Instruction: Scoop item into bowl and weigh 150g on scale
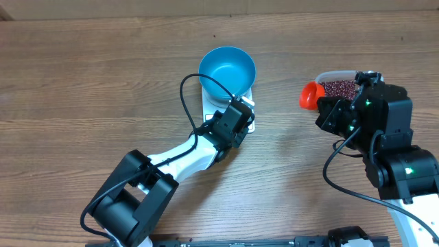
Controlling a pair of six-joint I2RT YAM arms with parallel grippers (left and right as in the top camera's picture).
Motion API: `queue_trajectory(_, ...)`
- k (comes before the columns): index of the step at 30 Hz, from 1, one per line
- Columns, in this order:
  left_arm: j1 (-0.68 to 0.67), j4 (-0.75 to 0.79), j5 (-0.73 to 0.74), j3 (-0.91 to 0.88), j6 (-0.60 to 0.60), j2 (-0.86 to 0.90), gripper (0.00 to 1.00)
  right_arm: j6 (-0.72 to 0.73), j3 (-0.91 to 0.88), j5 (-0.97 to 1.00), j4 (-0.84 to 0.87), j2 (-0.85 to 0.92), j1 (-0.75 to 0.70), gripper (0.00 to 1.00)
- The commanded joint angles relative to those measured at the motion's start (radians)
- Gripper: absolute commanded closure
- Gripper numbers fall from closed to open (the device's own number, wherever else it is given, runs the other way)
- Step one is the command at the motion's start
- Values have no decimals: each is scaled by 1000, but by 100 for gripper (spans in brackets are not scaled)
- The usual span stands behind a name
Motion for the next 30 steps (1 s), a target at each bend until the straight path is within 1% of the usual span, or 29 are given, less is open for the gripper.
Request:
queue_trajectory(1,4,8,-10,-3,-2,11,96,3,30,-6,6,1,4,96)
queue_trajectory(4,4,14,13,-3,21,11,96,3,30,-6,6,1,4,96)
queue_trajectory(10,4,19,30,-3,24,13,96,3,30,-9,6,1,4,96)
queue_trajectory(30,4,25,31,-3,23,13,96,3,30,-20,6,1,4,96)
